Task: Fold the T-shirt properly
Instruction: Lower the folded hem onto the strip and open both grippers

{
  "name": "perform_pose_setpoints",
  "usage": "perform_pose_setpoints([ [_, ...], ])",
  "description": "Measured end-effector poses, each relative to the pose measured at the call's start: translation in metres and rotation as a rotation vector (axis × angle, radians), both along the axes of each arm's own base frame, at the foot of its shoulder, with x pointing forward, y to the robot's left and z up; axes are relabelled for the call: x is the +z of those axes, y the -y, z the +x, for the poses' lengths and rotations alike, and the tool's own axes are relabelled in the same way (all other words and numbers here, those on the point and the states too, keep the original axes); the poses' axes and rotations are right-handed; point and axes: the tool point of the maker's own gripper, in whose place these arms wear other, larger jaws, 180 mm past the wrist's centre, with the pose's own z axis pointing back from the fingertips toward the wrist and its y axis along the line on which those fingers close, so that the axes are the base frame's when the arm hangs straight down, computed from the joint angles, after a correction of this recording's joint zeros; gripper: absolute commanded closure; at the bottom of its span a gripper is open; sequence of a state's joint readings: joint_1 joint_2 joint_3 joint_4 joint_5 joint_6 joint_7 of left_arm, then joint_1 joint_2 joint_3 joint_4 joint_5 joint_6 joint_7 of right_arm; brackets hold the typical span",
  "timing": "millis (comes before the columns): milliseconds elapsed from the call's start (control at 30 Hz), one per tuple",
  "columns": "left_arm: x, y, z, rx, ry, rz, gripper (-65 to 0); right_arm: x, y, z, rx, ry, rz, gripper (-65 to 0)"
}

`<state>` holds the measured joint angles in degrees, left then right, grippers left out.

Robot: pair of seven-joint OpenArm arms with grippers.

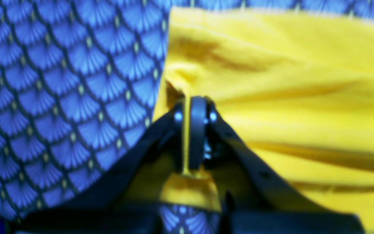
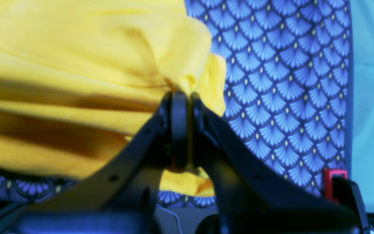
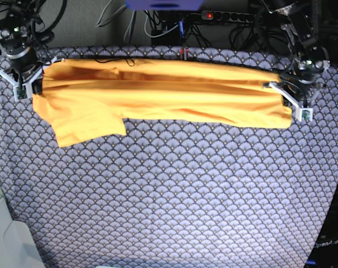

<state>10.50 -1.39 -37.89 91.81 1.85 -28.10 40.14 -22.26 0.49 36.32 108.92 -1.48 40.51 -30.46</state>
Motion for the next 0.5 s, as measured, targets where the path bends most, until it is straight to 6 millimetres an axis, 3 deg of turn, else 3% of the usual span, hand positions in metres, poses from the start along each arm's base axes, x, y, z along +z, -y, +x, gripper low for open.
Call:
perform_pose_setpoints([
  [367,-0.004,0.001,-0.007,0.0,-0.015,-0.001,0.0,-0.008,0.0,-0.013,0.001,-0.036,0.004,0.0],
  [500,-0.004,0.001,-0.007,0.0,-0.016,-0.001,0.0,-0.027,0.0,-0.022,-0.015,-0.083,0.036,0.0],
])
